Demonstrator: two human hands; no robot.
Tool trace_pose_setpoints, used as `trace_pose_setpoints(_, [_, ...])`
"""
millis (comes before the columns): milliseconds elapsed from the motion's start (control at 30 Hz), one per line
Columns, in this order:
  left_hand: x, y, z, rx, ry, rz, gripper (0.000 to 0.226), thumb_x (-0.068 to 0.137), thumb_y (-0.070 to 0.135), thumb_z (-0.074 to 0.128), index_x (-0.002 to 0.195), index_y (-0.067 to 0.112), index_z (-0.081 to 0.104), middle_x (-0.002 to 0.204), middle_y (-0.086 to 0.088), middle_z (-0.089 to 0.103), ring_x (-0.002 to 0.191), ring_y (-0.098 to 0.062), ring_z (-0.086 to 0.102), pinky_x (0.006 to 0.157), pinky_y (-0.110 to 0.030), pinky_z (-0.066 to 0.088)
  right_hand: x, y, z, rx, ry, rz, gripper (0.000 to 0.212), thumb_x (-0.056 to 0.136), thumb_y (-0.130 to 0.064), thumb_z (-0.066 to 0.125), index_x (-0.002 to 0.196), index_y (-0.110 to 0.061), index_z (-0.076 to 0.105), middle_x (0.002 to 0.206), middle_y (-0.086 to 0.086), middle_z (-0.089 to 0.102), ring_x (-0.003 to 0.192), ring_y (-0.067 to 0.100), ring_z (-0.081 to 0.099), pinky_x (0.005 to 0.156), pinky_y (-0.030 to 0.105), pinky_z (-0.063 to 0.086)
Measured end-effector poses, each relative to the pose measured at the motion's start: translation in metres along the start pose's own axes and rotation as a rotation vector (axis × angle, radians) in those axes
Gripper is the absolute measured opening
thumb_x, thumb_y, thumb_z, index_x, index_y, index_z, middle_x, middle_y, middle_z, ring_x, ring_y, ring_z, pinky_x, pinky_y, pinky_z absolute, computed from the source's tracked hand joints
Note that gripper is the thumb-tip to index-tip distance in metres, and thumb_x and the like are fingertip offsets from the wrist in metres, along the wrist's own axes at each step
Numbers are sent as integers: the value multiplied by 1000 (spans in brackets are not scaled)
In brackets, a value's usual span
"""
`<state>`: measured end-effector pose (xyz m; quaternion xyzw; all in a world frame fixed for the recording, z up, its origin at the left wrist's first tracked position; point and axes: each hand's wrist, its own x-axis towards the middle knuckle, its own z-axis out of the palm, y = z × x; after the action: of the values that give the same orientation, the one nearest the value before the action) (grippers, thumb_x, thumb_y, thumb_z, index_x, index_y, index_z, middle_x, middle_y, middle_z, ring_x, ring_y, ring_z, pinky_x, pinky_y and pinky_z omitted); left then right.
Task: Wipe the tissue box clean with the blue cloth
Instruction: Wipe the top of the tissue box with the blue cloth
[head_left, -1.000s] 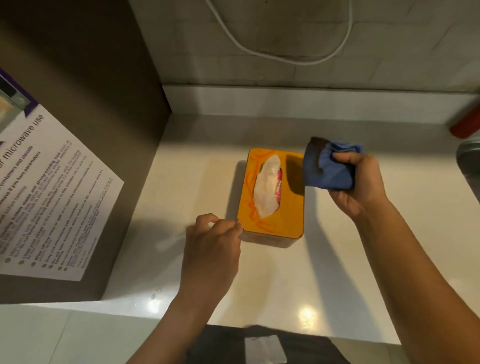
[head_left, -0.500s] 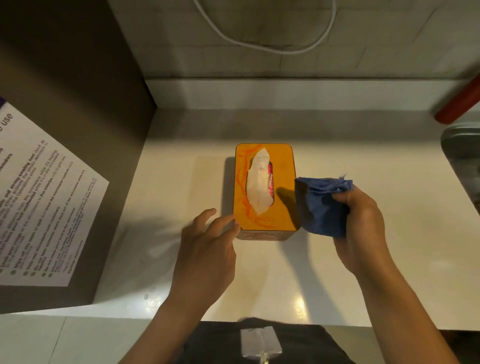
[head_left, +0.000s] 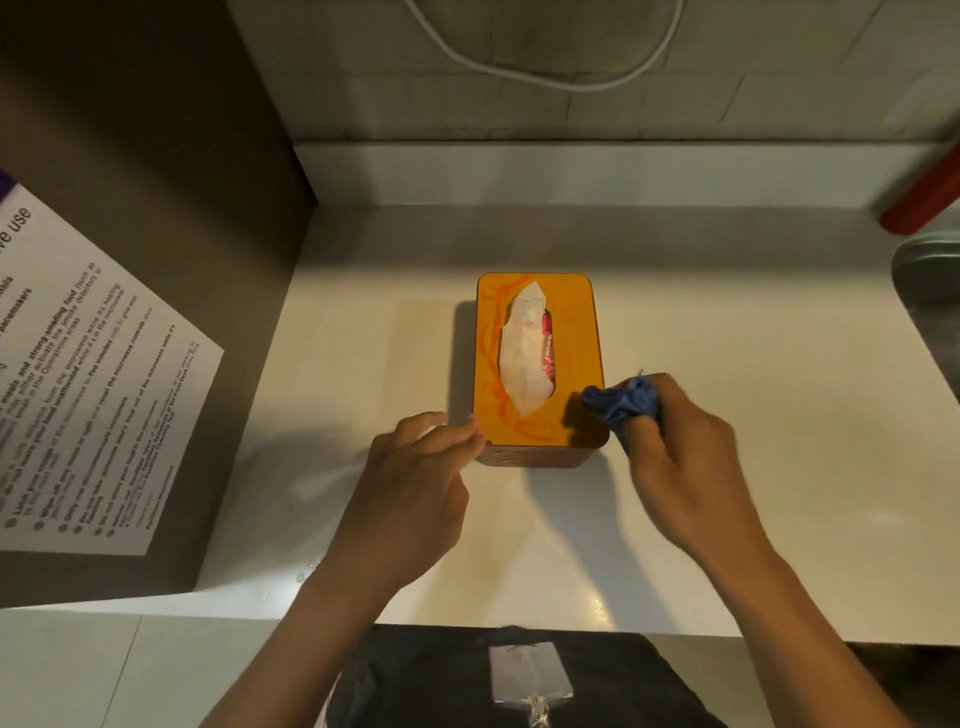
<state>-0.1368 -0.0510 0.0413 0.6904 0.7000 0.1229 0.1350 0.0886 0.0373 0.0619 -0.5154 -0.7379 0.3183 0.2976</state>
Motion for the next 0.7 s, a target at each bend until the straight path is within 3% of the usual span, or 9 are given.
trace_pose_setpoints(67, [1,-7,-6,-23,-64,47,45,95,15,62,139,25,61,148,14,52,137,-20,46,110,-42,42,-6,-2,10,-124,-88,-48,13,93,-6,44,94,-16,51,72,-3,57,62,8,53,49,13,35])
trace_pose_setpoints(200, [1,-12,-11,-19,-105,117,52,96,11,59,145,26,54,154,16,43,139,-20,41,108,-40,42,-12,-7,21,-218,-96,-55,8,95,-9,43,97,-15,47,80,3,54,63,10,48,51,15,33])
trace_pose_setpoints(300, [-1,-12,-13,29,-82,201,52,84,0,71,134,14,65,144,2,58,123,-34,57,90,-47,54,-15,-20,36,-272,-46,-45,7,94,-8,46,99,-11,49,89,7,54,69,14,48,57,14,33])
trace_pose_setpoints(400, [1,-16,-10,42,-14,238,48,75,-9,72,121,4,73,132,-8,67,106,-43,64,76,-49,56,-21,-36,63,-336,-13,-18,12,93,-9,53,104,-6,52,102,13,56,88,25,53,70,26,42])
trace_pose_setpoints(467, [0,-16,-12,44,13,247,43,78,-4,64,119,5,75,130,-8,69,105,-43,63,76,-49,55,-29,-38,71,-338,-22,1,19,94,-11,51,113,-5,53,111,13,55,97,27,54,77,27,42])
trace_pose_setpoints(567, [2,-19,-13,26,11,260,46,81,5,53,122,11,74,133,-4,68,110,-39,62,78,-48,53,-36,-28,59,-331,30,-23,21,92,1,48,112,-2,53,107,18,57,92,32,54,72,26,37])
trace_pose_setpoints(633, [4,-24,-11,11,-38,220,47,88,6,52,131,17,68,141,3,61,120,-34,55,87,-45,48,-34,-20,52,-337,74,-20,20,90,6,47,108,1,53,100,21,57,87,35,52,68,21,28])
trace_pose_setpoints(700, [5,-27,-9,23,-85,187,50,95,10,54,142,26,57,152,11,49,131,-25,43,96,-39,41,-29,-21,56,-362,97,-27,16,88,4,46,103,2,53,96,22,56,83,35,51,66,24,27])
